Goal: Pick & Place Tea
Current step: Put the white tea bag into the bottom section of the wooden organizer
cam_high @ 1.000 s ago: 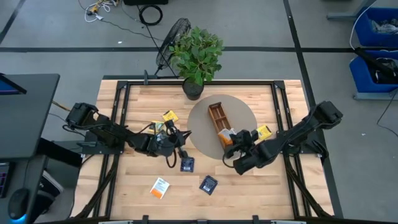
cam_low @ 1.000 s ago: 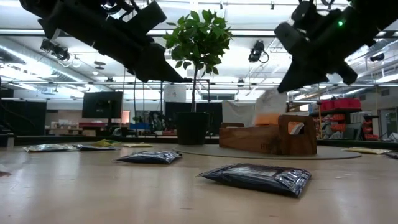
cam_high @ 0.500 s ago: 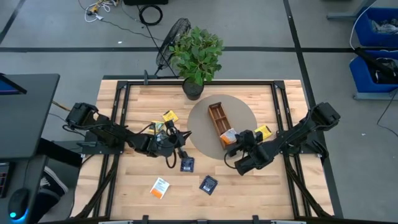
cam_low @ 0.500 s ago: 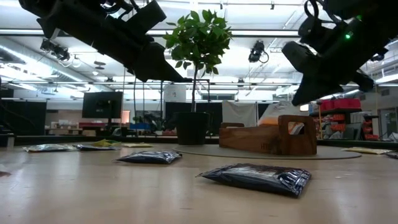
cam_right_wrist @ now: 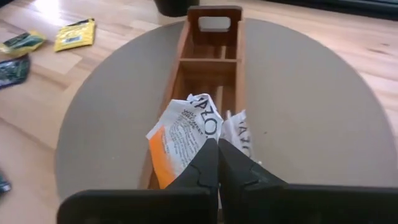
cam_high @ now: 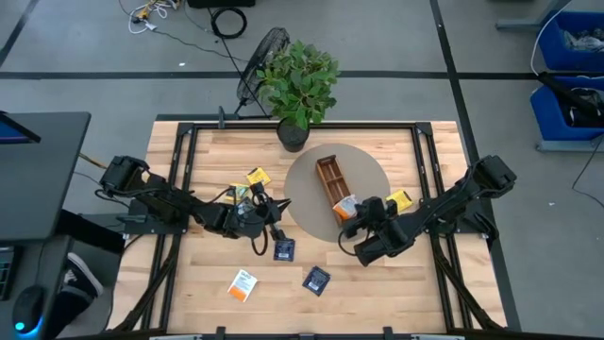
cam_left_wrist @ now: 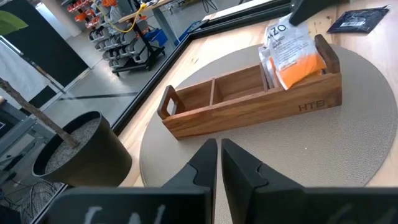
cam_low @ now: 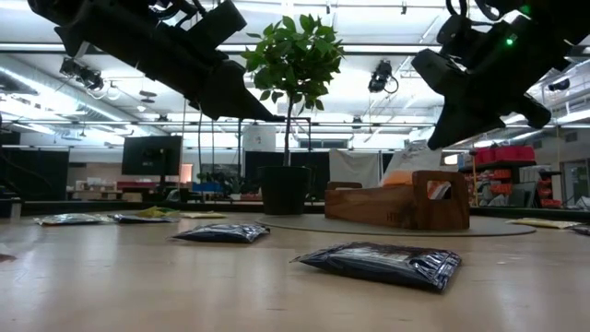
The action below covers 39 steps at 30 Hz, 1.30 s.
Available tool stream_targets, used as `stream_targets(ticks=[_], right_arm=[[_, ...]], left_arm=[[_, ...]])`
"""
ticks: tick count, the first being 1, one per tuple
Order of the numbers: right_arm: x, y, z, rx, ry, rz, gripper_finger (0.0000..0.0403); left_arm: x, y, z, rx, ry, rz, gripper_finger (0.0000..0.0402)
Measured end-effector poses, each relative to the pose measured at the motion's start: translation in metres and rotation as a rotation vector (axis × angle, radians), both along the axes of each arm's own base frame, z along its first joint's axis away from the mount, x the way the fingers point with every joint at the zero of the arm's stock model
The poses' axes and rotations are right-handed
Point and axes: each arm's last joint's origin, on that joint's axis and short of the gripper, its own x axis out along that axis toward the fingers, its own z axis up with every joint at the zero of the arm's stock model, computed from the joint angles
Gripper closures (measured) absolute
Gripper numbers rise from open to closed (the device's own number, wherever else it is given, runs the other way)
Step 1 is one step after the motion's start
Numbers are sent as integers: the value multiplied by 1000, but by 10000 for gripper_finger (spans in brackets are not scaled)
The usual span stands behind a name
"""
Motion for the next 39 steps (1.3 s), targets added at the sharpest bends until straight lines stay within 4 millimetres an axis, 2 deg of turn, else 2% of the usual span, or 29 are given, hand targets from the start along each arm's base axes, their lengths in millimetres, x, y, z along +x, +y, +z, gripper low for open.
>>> stream_targets(ticks=[6,18,24,32,39], right_arm=[[-1,-5,0,-15,16,-25,403],[7,0,5,37,5,13,403],[11,0,0,68,35,27,401],[13,0,-1,72,67,61,371],[13,-6,5,21,115,110,323]], left_arm=[[0,0,0,-5,-4,2,376],[0,0,0,-22,-19,9,376],[0,0,0,-24,-19,5,376],[0,0,0,-23,-17,5,376],[0,0,0,-23,-18,5,376]])
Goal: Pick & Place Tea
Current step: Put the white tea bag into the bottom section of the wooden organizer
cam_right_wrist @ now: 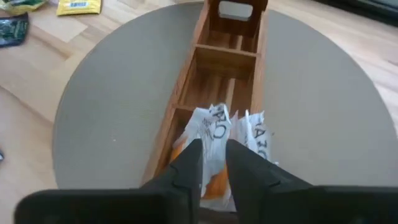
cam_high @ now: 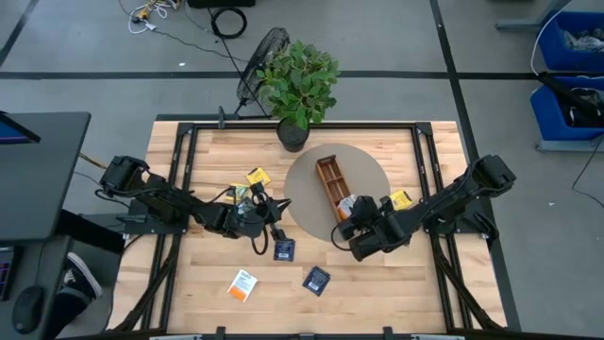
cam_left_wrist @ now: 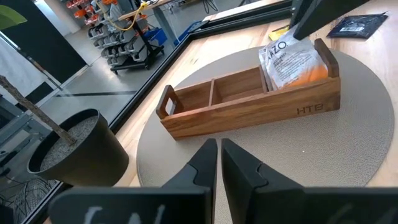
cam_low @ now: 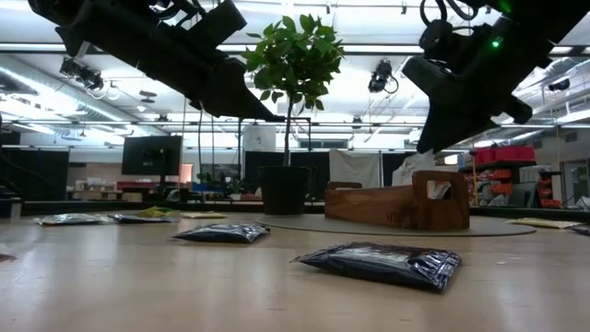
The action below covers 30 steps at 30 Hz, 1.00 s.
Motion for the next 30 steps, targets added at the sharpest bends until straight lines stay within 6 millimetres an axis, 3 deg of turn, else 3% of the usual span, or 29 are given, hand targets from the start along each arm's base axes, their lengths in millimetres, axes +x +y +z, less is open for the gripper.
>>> stream_targets(ticks=[7,11,25,30], right_arm=[[-2,-9,13,45,14,24,284],[-2,-25,22,143,83,71,272],[12,-73,37,431,91,263,275],[10,-84,36,446,120,229,273]], left_arm=[[0,0,0,0,0,0,376],[0,2,0,0,-1,7,376],[2,5,0,-29,2,-27,376],[2,4,-1,-42,4,-48,376]])
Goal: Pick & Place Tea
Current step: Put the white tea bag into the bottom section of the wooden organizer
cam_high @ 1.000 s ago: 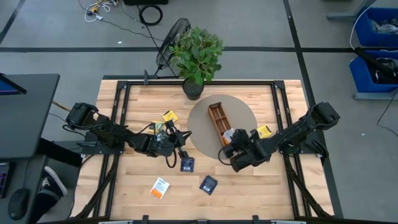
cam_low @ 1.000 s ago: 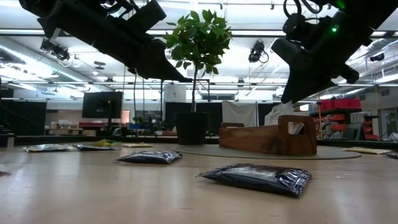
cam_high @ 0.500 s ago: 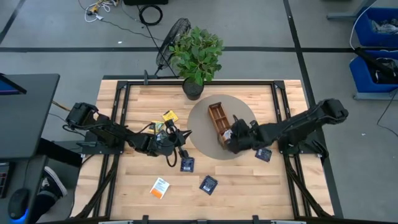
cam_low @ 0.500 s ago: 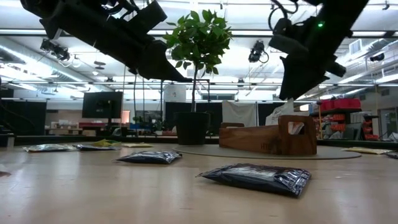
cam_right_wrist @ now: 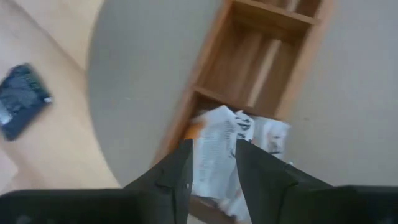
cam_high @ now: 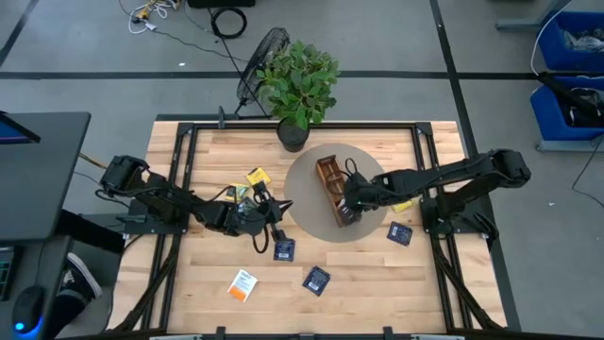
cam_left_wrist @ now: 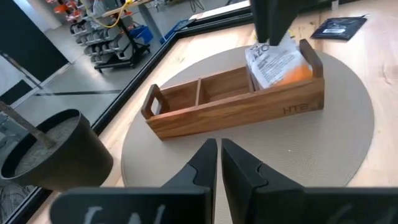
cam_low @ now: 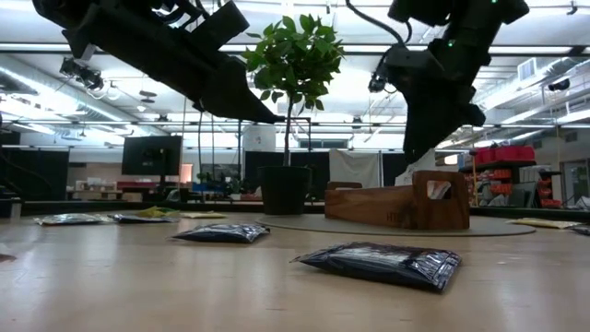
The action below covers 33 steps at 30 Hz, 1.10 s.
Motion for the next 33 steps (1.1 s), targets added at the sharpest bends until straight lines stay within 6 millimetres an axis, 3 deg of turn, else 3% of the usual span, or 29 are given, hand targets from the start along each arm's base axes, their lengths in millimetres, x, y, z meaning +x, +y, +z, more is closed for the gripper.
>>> stream_targets(ticks=[18,22,27,33], right_arm=[[-4,-15,-2,69,55,6,280],[-4,-14,-3,100,58,20,312],[-4,-14,-2,82,56,13,388],[-7,-4,-3,1,66,-68,398]], left_arm=[[0,0,0,1,1,0,376],[0,0,0,2,2,0,376],[0,0,0,0,0,0,376],[0,0,0,-13,-8,6,376]])
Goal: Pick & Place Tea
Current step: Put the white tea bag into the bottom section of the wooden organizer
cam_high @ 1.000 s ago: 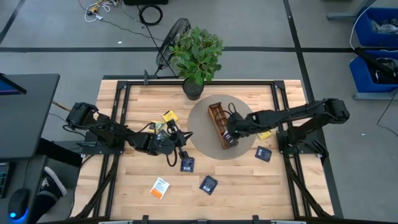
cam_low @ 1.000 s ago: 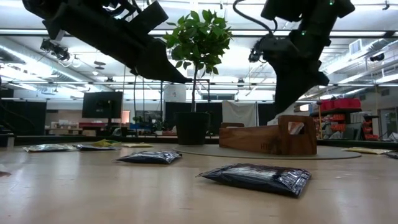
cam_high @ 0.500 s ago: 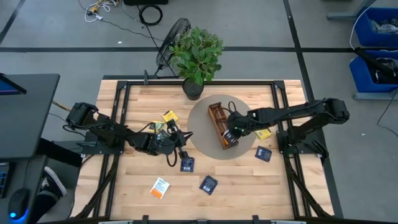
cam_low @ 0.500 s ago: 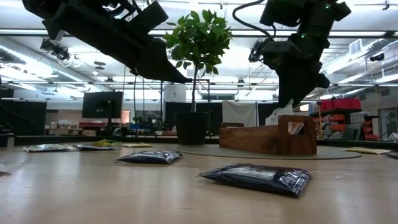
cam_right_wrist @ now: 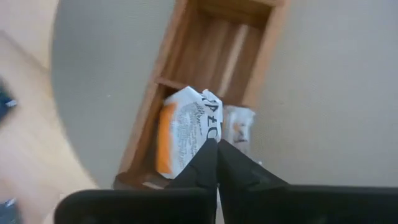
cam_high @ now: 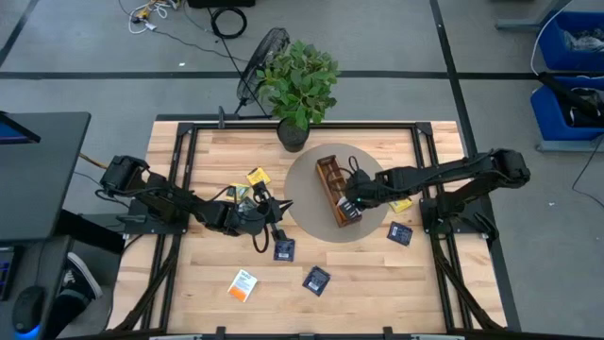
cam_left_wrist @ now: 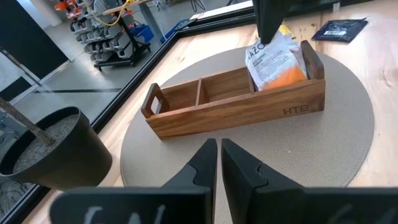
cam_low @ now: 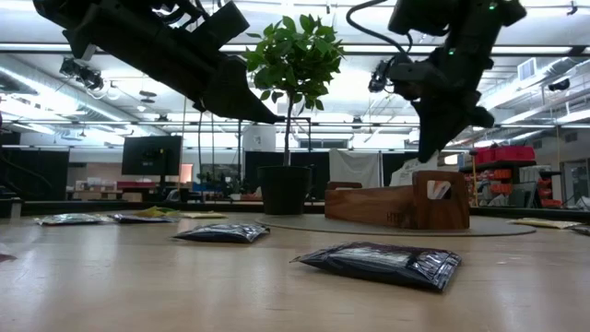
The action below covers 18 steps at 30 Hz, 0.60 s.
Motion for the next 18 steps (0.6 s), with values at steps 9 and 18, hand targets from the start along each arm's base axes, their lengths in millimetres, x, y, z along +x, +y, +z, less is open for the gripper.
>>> stream_targets(ticks=[9,18], right_arm=[[-5,41,1,-126,-87,-98,401],[3,59,-25,-188,-55,-172,402]], left_arm=[[0,1,-1,-4,3,6,376],[0,1,-1,-25,-10,14,376]])
